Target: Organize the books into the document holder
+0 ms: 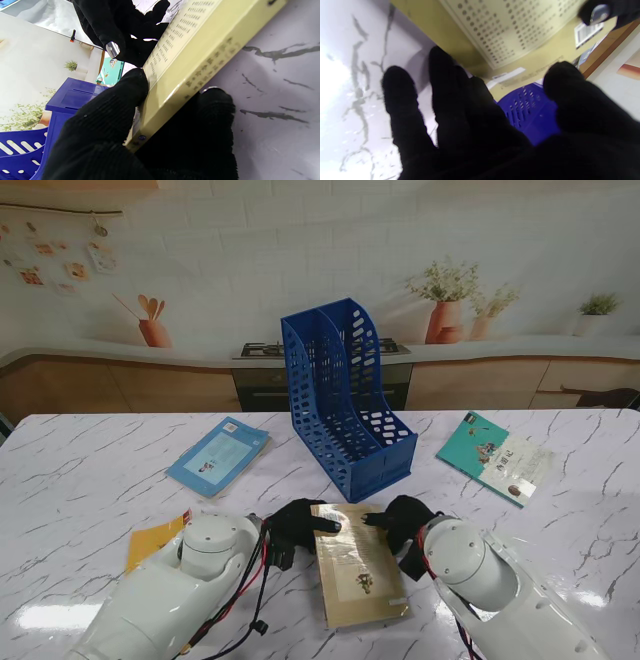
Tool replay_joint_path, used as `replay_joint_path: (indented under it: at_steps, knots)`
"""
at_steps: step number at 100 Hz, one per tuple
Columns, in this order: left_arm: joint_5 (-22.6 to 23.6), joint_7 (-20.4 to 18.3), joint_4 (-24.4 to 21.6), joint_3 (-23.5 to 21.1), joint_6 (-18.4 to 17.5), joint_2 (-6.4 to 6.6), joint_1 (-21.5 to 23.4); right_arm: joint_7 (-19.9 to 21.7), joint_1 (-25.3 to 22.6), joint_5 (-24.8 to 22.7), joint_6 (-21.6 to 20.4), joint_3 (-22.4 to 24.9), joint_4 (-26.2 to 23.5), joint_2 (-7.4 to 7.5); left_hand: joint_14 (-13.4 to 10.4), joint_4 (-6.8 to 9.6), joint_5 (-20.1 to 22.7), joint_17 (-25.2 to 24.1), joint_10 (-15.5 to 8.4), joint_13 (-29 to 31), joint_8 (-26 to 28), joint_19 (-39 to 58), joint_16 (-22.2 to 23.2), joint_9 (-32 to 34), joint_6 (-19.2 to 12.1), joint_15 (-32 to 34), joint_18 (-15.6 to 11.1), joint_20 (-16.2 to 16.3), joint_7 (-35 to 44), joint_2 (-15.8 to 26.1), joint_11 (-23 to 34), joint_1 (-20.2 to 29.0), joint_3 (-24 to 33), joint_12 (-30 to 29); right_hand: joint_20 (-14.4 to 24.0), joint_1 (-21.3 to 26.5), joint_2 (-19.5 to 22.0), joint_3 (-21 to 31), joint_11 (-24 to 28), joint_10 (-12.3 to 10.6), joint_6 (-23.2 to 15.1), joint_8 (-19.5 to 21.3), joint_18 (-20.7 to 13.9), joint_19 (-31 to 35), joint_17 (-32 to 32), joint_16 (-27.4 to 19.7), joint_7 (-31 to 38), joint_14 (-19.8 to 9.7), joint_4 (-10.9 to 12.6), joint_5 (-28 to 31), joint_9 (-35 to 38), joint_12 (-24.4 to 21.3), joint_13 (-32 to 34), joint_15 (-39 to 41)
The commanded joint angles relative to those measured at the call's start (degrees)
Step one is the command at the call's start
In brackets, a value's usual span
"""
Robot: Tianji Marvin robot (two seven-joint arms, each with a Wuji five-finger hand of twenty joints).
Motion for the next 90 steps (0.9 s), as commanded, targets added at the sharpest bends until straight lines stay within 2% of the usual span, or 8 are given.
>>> replay_joint_path:
  at_steps: [1, 2, 3, 8, 19, 58, 75, 90]
  knots:
    - [0.2, -1.0, 0.1, 0.5, -2.2, -0.03, 1.1, 0.0, -2.5, 0.1, -0.9, -0.2, -0.2, -0.77, 1.4, 0.02, 5.3, 0.1, -3.9, 3.7, -0.5, 6.3, 3.3, 3.4, -12.9, 4.9, -3.2, -0.9, 4.4, -0.7, 0.1, 8.3, 8.1, 3.0, 1.5, 0.7, -0.3, -0.4, -6.0, -2.8, -6.9, 0.1, -8.8, 1.2, -1.0, -3.2, 0.1, -1.8, 3.4, -0.9, -2.6, -3.4, -3.1, -5.1]
    - [0.3, -0.9, -0.1, 0.5, -2.4, 0.03, 1.2, -0.5, -2.6, -0.1, -1.1, 0.0, -0.3, -0.85, 0.6, 0.08, 5.4, 0.7, -4.2, 3.9, -0.4, 6.2, 3.5, 3.5, -13.2, 5.1, -5.9, -1.1, 4.6, -0.8, 0.1, 8.2, 8.5, 3.5, 1.9, 0.6, -0.5, -0.2, -5.9, -2.9, -7.2, 0.3, -8.4, 1.4, -1.0, -2.9, 0.4, -1.9, 3.4, -0.8, -2.3, -3.4, -3.1, -4.5]
    - [0.5, -0.9, -0.3, 0.4, -2.6, 0.08, 1.3, -1.0, -2.8, -0.3, -1.3, 0.1, -0.4, -0.94, 0.2, 0.12, 5.5, 1.0, -4.4, 4.1, -0.3, 6.2, 3.7, 3.6, -13.4, 5.1, -6.1, -1.3, 4.7, -0.8, 0.0, 8.1, 8.8, 4.0, 2.2, 0.6, -0.7, 0.0, -5.7, -3.3, -7.7, 0.6, -7.7, 1.7, -0.8, -2.5, 0.6, -1.9, 3.4, -0.6, -2.0, -3.3, -2.9, -3.8]
    - [1.3, -0.6, -1.2, 0.2, -3.4, 0.38, 1.7, -2.4, -3.7, -1.5, -2.1, 0.7, -1.1, -1.12, 2.4, 0.37, 6.2, 0.9, -5.5, 3.9, 0.2, 7.1, 4.9, 4.2, -14.3, 5.3, -2.8, -1.4, 5.1, -1.0, -0.3, 7.8, 10.2, 6.0, 3.2, 0.1, -1.2, 0.4, -5.8, -5.1, -10.0, 1.3, -5.2, 2.1, -1.4, -1.6, 1.0, -2.2, 3.2, -0.5, -1.5, -3.4, -3.0, -2.1]
    - [2.4, -0.3, -4.4, -0.9, -5.2, 1.21, 3.2, -2.1, -5.9, -3.5, -2.6, 3.5, -4.5, -0.67, 1.8, 0.86, 6.9, 0.2, -6.5, 4.3, 0.8, 7.5, 6.1, 4.3, -15.0, 5.3, -2.7, -1.4, 5.2, -0.5, 0.1, 7.2, 12.1, 8.3, 4.9, -0.4, -1.1, -0.8, -5.9, -7.8, -13.1, 2.2, -3.4, 2.2, -4.6, 0.4, 0.9, -3.6, 3.0, -1.3, -2.2, -3.3, -4.6, -1.2]
    - [6.6, 1.9, -14.5, -4.6, -9.6, 3.07, 6.6, -3.7, -9.2, -9.7, -7.3, 10.4, -13.9, -0.28, 2.3, 0.95, 7.2, 0.5, -6.2, 4.6, 1.3, 8.2, 7.4, 4.4, -14.5, 6.2, -2.9, -1.2, 5.3, -0.5, 0.7, 7.1, 13.4, 10.4, 5.4, -0.2, -0.3, -8.0, -11.4, -10.7, -19.6, 3.2, -0.2, -8.7, -21.7, 1.6, -1.6, -4.0, 3.2, -5.1, -10.2, -1.7, -17.9, -10.3]
    - [8.9, 1.9, -17.3, -6.0, -10.6, 3.79, 6.6, -5.0, -9.1, -11.1, -10.5, 11.8, -16.1, -0.38, 2.2, 0.94, 7.2, 0.3, -6.1, 4.6, 1.5, 8.3, 7.8, 4.3, -14.3, 6.5, -2.9, -1.1, 5.1, -0.3, 0.7, 7.1, 13.7, 11.0, 4.6, 0.9, 0.0, -10.0, -12.8, -11.6, -18.8, 2.9, -5.2, -11.5, -24.7, 1.5, -1.9, -5.6, 3.5, -5.2, -11.1, -1.7, -19.5, -12.0]
    - [11.3, 1.5, -18.6, -6.6, -11.5, 4.33, 6.0, -3.5, -8.1, -11.6, -12.1, 12.6, -17.6, 0.01, 1.9, 0.97, 7.2, 0.3, -6.1, 4.8, 1.6, 8.6, 8.1, 4.3, -14.2, 6.9, -3.2, -1.0, 5.0, 0.2, 0.8, 7.0, 13.7, 11.5, 4.5, 0.9, -0.3, -10.3, -13.3, -12.2, -19.6, 2.8, -5.6, -13.2, -27.2, 1.4, -2.1, -6.2, 3.6, -5.4, -12.1, -1.7, -20.7, -12.7]
